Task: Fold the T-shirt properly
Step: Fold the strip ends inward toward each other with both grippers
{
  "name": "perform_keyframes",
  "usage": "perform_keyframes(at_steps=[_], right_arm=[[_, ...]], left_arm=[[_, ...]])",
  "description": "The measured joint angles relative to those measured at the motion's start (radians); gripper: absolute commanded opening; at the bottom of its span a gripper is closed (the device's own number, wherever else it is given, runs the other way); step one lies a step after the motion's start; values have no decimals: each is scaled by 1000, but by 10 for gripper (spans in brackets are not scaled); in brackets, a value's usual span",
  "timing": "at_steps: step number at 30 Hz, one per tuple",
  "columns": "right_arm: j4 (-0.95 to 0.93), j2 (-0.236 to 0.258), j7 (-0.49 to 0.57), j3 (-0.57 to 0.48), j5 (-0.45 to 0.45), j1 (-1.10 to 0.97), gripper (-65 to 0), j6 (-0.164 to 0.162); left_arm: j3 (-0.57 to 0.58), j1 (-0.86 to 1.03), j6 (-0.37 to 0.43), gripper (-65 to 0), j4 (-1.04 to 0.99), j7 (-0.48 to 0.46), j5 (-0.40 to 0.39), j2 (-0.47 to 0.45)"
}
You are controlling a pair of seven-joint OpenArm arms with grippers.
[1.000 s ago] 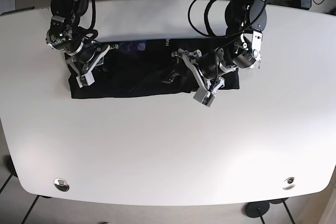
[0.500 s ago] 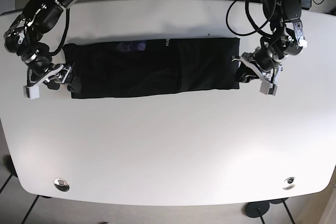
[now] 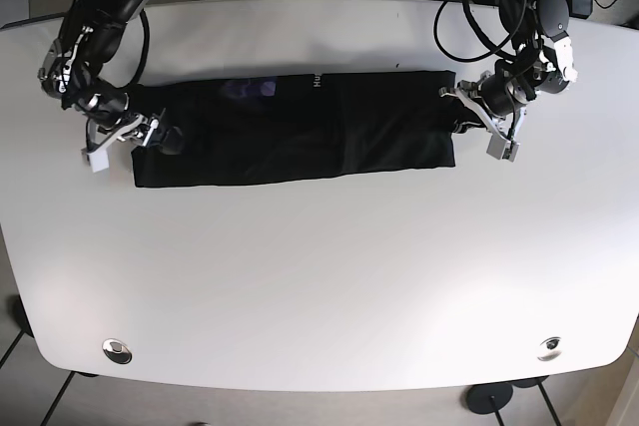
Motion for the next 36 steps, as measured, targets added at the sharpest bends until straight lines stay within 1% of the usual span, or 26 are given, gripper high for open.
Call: perform_keyframes(at_steps=[1,2,3,4,5,6,7,9,10,12,13,15,18,19,21,22,24,25,27,28,29,30,31,33,35,36], right_arm=[[1,-7,7,-14,10,-6,-138,0],[1,-8,15,-30,8,-8,-185,0],[-1,-6,24,-47,-7,-8,-292,-1],[-5,-6,31,-59,-16,-9,-373,-3],[-5,-6,37,-71,-24,-12,-458,-14],[-6,-7,35,-85,-34,-16,-575,-15],[-6,-9,35,-90,-39,-17,-633,-14],[-4,-6,35,-89,-38,-16,-621,-15],[11,-5,34,-89,-41,-17,-629,-15],[95,-9,21,-90,-45,-31,-631,-15],[183,-10,24,-91,-40,-49,-631,-15],[376,-5,24,-152,-42,-101,-631,-15],[551,-13,22,-239,-37,-154,-631,-15],[620,-31,24,-274,-38,-177,-631,-15],[673,-64,24,-325,-36,-198,-631,-15],[679,-84,20,-364,-30,-203,-631,-14],[679,-101,21,-423,-30,-202,-631,-15],[679,-111,21,-477,-31,-202,-631,-15],[679,-129,20,-544,-41,-198,-631,-15],[677,-141,21,-568,-40,-195,-631,-16],[667,-155,24,-591,-42,-186,-631,-24],[647,-172,25,-619,-76,-167,-631,-47],[634,-185,29,-632,-115,-153,-631,-48],[608,-196,79,-672,-188,-135,-631,-53],[564,-198,90,-705,-214,-109,-631,-54],[542,-198,92,-716,-217,-99,-631,-63]], left_arm=[[0,0,0,-607,0,0,0,0],[0,0,0,-607,0,0,0,0],[0,1,0,-607,0,0,0,0],[0,1,0,-607,0,0,0,0],[0,1,0,-607,0,0,0,0],[0,1,0,-607,0,0,0,0],[0,2,0,-607,0,-1,0,0],[0,2,0,-607,-1,-1,0,0],[0,1,0,-607,-1,-1,0,1],[0,1,0,-607,-1,-1,0,5],[0,1,-1,-607,-4,-1,-5,6],[-1,-4,-7,-607,-39,-18,-16,18],[-3,-11,-11,-607,-66,-35,-31,43],[-2,-19,-11,-607,-69,-34,-30,57],[-2,-26,-11,-607,-72,-35,-13,76],[-1,-33,-11,-607,-71,-37,20,93],[10,-34,-11,-607,-62,-46,77,118],[16,-37,-12,-607,-60,-47,104,135],[18,-48,-12,-607,-61,-46,129,161],[22,-49,-12,-607,-61,-45,129,164],[22,-49,-12,-607,-61,-45,128,164],[21,-47,-12,-607,-61,-45,128,163],[22,-47,-11,-607,-62,-45,128,162],[42,-47,-11,-607,-62,-45,129,158],[57,-47,-11,-607,-62,-45,129,159],[60,-47,-11,-607,-62,-45,129,161]])
